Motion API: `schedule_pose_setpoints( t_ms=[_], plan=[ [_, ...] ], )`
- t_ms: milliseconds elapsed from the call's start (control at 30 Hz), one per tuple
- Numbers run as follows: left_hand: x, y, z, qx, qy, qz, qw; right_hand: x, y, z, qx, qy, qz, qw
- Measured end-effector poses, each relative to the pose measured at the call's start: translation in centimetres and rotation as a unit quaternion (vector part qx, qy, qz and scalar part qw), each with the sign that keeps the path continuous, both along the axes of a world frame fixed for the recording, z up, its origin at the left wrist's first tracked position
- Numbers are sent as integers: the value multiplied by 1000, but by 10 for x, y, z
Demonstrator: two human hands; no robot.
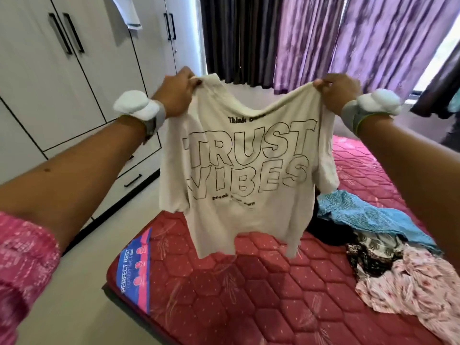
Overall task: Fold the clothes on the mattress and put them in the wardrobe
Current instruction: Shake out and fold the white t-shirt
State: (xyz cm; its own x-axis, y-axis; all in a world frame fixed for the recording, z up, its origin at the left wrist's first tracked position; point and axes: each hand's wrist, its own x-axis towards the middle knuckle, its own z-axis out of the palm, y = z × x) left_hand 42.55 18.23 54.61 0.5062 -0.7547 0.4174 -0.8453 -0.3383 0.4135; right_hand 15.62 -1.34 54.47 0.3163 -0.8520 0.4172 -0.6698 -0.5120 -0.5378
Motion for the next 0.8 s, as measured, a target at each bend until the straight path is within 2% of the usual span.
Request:
schedule_pose_setpoints(
  t_ms=[33, 67, 100, 133, 167, 200, 267, 333, 367, 400, 433, 500, 633, 700, 733, 767, 800],
  plan=[
    [-8, -9, 0, -24, 70, -17, 997, 9, 0, 1, 53, -65, 51, 995],
    [-15, -16, 0, -62, 165, -29, 984, 16, 2, -1, 157, -112, 116, 974],
    [-22, -22, 3, -110, 266, -39, 957, 25, -12, -8, 214, -126, 190, 950],
    [-28, -27, 5, -156, 361, -57, 918, 30, -7, -14, 254, -81, 255, 929],
    [-35, -31, 10, -190, 432, -84, 878, 33, 5, -24, 287, -79, 273, 915],
    [-41, -34, 14, -208, 478, -114, 846, 36, 21, -44, 248, -63, 273, 927],
    [-52, -40, 18, -222, 533, -153, 802, 35, 61, -92, 193, -25, 283, 939],
    [-60, -50, 16, -205, 589, -159, 765, 38, 89, -150, 113, 51, 249, 961],
    [-61, -54, 11, -191, 620, -151, 746, 39, 96, -178, 114, 82, 228, 963],
    [-64, -57, 4, -185, 644, -136, 730, 41, 104, -196, 163, 53, 216, 961],
    [-67, -58, -7, -179, 652, -112, 728, 44, 105, -207, 216, -16, 192, 957],
    [-68, -59, -30, -176, 668, -93, 717, 43, 101, -217, 241, -91, 128, 958],
    [-49, -41, -75, -232, 719, -76, 651, 25, 89, -213, 212, -159, 100, 959],
    [-41, -33, -99, -283, 739, -60, 608, 20, 85, -201, 200, -165, 93, 961],
    [-42, -32, -112, -281, 746, -38, 603, 21, 87, -196, 192, -152, 101, 964],
    [-50, -31, -125, -253, 757, -25, 602, 24, 91, -191, 185, -126, 122, 967],
    [-60, -27, -142, -186, 766, -25, 615, 31, 96, -190, 185, -91, 148, 967]
  ],
)
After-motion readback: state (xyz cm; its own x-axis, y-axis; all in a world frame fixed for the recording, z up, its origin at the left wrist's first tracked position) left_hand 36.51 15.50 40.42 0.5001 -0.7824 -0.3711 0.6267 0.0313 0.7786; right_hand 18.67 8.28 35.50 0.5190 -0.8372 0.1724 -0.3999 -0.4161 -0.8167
